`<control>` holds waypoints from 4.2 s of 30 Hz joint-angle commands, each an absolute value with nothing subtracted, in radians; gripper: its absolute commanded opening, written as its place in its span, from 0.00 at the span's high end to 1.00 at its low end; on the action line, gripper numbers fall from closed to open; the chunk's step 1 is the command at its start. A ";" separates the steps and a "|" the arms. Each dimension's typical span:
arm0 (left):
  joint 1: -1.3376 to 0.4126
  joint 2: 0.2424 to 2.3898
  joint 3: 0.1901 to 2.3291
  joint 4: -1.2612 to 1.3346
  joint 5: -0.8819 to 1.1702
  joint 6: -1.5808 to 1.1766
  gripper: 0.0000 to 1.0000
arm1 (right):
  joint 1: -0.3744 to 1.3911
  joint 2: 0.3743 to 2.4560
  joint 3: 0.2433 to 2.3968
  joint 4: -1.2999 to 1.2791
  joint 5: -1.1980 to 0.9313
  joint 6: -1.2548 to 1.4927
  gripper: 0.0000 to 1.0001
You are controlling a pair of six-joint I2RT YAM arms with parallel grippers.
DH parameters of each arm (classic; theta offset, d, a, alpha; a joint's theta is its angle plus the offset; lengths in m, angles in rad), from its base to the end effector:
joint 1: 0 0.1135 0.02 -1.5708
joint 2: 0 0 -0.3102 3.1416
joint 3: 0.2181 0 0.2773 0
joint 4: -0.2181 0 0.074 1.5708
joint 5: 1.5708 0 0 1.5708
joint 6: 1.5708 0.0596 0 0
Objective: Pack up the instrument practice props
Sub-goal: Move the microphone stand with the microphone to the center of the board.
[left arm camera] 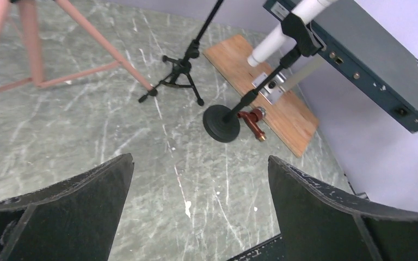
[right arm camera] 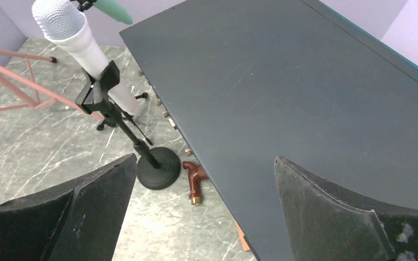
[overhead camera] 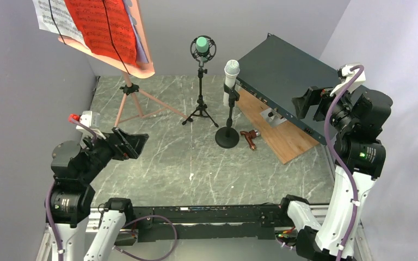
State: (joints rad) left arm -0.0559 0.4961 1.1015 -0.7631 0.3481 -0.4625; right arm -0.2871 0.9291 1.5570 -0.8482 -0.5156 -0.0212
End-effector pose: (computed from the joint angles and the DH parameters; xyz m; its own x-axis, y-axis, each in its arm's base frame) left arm 0.0628 -0.0239 0.4441 -0.3138 -0.4025 -0.8599 0.2781 0.8270 -0.4886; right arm 0.1435 -0.0117 0.5421 -0.2050 0.0413 -0.9779 -0.2195 0.9717 0.0870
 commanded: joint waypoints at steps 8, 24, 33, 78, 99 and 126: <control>-0.058 0.465 0.877 -0.444 0.564 -0.557 0.01 | -0.326 0.966 1.608 -0.905 -0.707 -0.111 0.00; -0.210 0.709 0.772 -0.125 0.627 -0.527 0.01 | -0.349 1.052 1.585 -1.247 -1.266 -0.758 0.00; -0.609 0.920 0.838 -0.014 0.276 -0.280 0.01 | -0.350 1.125 1.608 -1.308 -1.320 -0.845 0.00; -0.808 1.855 1.132 0.788 0.050 -0.042 0.67 | -0.348 1.176 1.592 -1.417 -1.371 -1.020 0.00; -1.135 1.515 0.866 0.711 -0.543 -0.109 1.00 | -0.349 1.166 1.523 -1.344 -1.358 -0.964 0.00; -1.295 1.586 0.747 0.902 -0.792 -0.101 0.49 | -0.318 1.129 1.405 -1.208 -1.301 -0.868 0.00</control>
